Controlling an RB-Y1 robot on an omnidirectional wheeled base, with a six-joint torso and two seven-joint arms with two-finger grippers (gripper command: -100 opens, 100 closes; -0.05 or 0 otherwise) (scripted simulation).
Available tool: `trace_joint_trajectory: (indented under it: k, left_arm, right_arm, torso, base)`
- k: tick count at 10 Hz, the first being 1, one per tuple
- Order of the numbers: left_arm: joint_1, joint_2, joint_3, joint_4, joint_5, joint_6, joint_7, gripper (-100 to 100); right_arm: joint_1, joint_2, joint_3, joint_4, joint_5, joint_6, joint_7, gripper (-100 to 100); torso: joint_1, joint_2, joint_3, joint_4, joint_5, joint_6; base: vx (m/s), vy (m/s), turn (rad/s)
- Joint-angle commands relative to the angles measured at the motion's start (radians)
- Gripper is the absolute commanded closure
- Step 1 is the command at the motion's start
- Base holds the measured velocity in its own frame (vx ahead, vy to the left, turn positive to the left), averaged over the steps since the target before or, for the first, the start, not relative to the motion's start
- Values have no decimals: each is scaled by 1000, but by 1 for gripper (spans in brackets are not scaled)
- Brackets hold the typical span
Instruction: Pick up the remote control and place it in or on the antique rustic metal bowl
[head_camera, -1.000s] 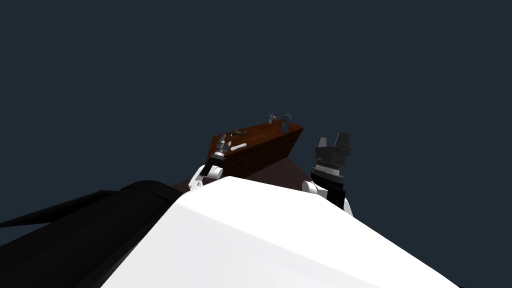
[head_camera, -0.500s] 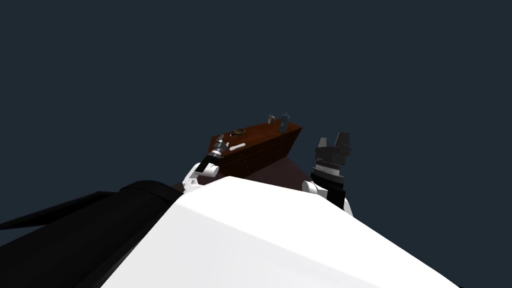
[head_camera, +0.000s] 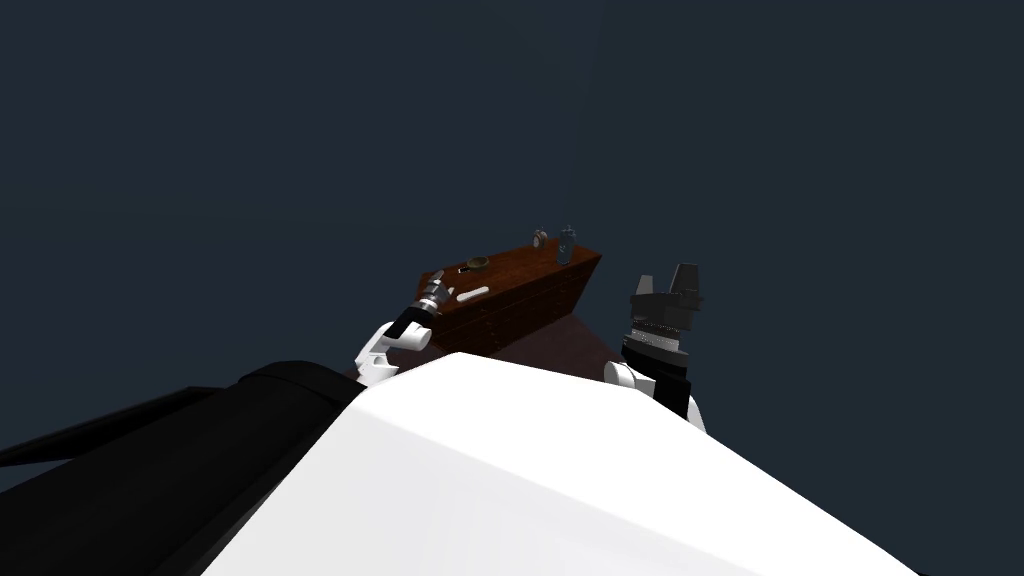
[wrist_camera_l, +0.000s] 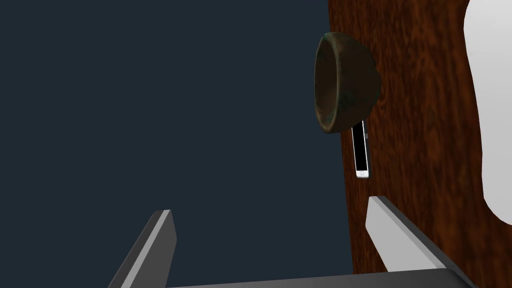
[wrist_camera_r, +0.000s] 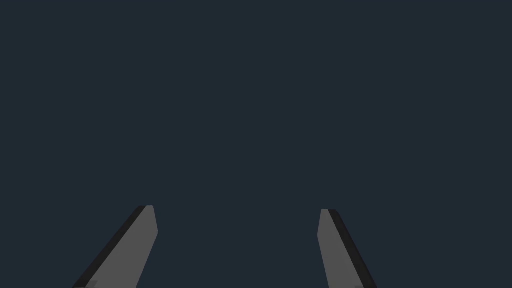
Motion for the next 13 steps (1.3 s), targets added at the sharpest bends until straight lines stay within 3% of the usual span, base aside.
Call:
trace_joint_trajectory:
  k: [1, 2, 4, 5, 6, 7, 9, 10, 12, 13]
  left_arm:
    - [-5, 13, 11, 2, 13, 50, 14, -100]
    - [-7, 47, 34, 13, 45, 79, 37, -100]
    - [-7, 47, 34, 13, 45, 122, 37, -100]
    - [-10, 80, 57, 26, 79, 160, 60, -100]
    - [-10, 80, 57, 26, 79, 190, 60, -100]
    - [-11, 114, 80, 41, 115, 223, 81, -100]
    - [-11, 114, 80, 41, 115, 260, 81, -100]
    - [-12, 146, 101, 57, 153, 299, 100, -100]
    - [-12, 146, 101, 57, 153, 330, 100, -100]
    - [-12, 178, 121, 74, 192, 371, 117, -100]
  right_arm:
    - [0, 0, 0, 0, 0, 0, 0, 0]
    - [0, 0, 0, 0, 0, 0, 0, 0]
    - [0, 0, 0, 0, 0, 0, 0, 0]
    - [0, 0, 0, 0, 0, 0, 0, 0]
    - [0, 0, 0, 0, 0, 0, 0, 0]
    - [0, 0, 0, 0, 0, 0, 0, 0]
    - [0, 0, 0, 0, 0, 0, 0, 0]
    - [0, 0, 0, 0, 0, 0, 0, 0]
    - [0, 0, 0, 0, 0, 0, 0, 0]
    - [0, 0, 0, 0, 0, 0, 0, 0]
  torso:
    - [0, 0, 0, 0, 0, 0]
    - [0, 0, 0, 0, 0, 0]
    - [-1, -1, 0, 0, 0, 0]
    - [0, 0, 0, 0, 0, 0]
    - [0, -1, 0, 0, 0, 0]
    - [0, -1, 0, 0, 0, 0]
    - [-1, -1, -1, 0, 0, 0]
    - [0, 0, 0, 0, 0, 0]
    - [0, -1, -1, 0, 0, 0]
    - [0, -1, 0, 0, 0, 0]
  base:
    - [6, -19, -21]
    - [11, -32, -39]
    - [7, -17, -12]
    - [10, -19, -47]
    - [14, -21, -27]
    - [27, -34, -53]
    - [15, -17, -15]
    - [18, -21, -69]
    - [14, -15, -10]
    - [20, -18, -59]
